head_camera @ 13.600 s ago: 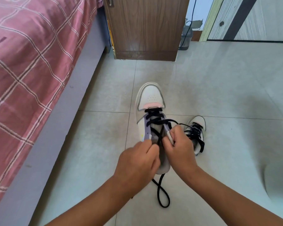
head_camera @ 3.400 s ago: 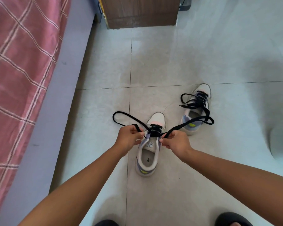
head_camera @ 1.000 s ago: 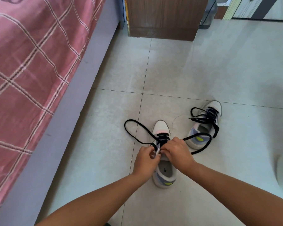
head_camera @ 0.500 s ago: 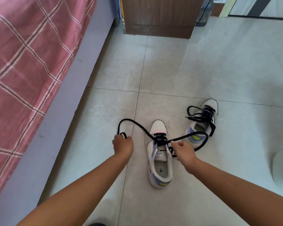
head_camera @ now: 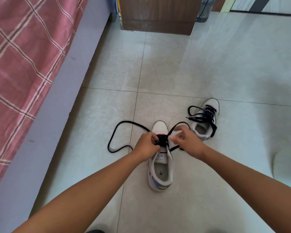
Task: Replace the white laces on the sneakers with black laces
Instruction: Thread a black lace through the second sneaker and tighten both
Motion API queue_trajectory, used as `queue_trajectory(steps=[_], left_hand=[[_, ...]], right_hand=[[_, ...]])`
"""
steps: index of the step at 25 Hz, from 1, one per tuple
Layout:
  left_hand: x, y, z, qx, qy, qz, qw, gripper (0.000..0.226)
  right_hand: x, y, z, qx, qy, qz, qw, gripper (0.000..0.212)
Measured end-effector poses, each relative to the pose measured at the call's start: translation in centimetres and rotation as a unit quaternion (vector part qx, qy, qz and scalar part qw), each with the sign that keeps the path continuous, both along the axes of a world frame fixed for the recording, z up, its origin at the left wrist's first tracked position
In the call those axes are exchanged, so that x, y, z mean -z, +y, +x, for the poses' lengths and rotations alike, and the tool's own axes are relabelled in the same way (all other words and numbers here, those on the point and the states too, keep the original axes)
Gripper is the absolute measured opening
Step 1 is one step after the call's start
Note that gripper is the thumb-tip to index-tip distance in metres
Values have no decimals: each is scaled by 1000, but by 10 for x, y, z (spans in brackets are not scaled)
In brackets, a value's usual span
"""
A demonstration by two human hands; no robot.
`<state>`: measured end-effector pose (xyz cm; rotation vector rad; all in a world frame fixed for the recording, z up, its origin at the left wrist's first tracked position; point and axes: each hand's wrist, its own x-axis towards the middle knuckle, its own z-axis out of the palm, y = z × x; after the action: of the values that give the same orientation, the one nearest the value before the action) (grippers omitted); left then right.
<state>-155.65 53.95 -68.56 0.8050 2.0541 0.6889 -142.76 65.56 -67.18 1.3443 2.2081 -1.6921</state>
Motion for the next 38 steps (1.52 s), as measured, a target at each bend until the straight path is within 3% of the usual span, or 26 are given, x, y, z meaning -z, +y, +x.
queue_trajectory(steps=[2,4,6,7,10,11,12,14,16,18,20,21,23,25,27,29,31,33,34,36,38], left_hand=[[0,-2,1,-1,18,-3,1000,19],[-1,-2,-1,15,29,-11,999,14],[-3,-1,-2,23,25,-18,999,12],[-4,0,-2,27,22,-23,999,12],[-6,1,-3,36,9,-29,999,17],[-6,2,-3,30,-14,-29,999,22],[-7,3,-4,14,-50,-26,998,27],[-10,6,-3,-29,-124,-22,992,32],[-11,9,-1,-63,-172,-28,983,31],[-10,10,1,-81,-200,-35,976,29],[-12,6,1,-109,-239,-26,965,30],[-15,3,-1,-131,-259,-16,957,29],[-21,-8,-10,-182,-315,29,931,25],[-31,-21,-18,-214,-358,78,906,19],[-45,-32,-17,-152,-299,94,937,22],[-60,-43,3,-7,-216,121,969,22],[-70,-55,26,145,-127,142,971,21],[-69,-65,38,224,-18,161,961,21],[-64,-69,38,218,16,170,961,22],[-54,-76,37,97,32,146,984,14],[-45,-79,38,-45,-18,5,999,4]], right_hand=[[5,-11,9,-104,-66,-47,991,27],[3,-16,14,-108,-55,-80,989,20],[-1,-1,20,-140,-93,-19,986,22],[-4,12,23,-180,-146,47,972,26],[-13,31,33,-339,-313,185,868,30],[-9,29,33,-354,-310,182,863,24],[-4,23,30,-335,-267,174,887,21],[7,6,18,-263,-165,191,931,40],[18,-5,5,-282,-157,248,914,41],[24,-11,-1,-319,-170,288,887,27],[22,-12,4,-331,-155,286,886,13],[19,-12,9,-317,-131,254,904,7],[4,-19,21,-218,-78,106,967,14],[-19,-34,29,-128,-28,-42,990,18],[-40,-56,29,-97,4,-137,986,13],[-51,-77,25,-26,49,-320,946,11],[-50,-90,23,73,78,-504,857,34],[-40,-100,27,129,95,-573,804,40],[-34,-105,30,145,95,-585,793,39],[-30,-116,35,155,73,-579,797,37],[-30,-121,39,154,56,-561,812,38]])
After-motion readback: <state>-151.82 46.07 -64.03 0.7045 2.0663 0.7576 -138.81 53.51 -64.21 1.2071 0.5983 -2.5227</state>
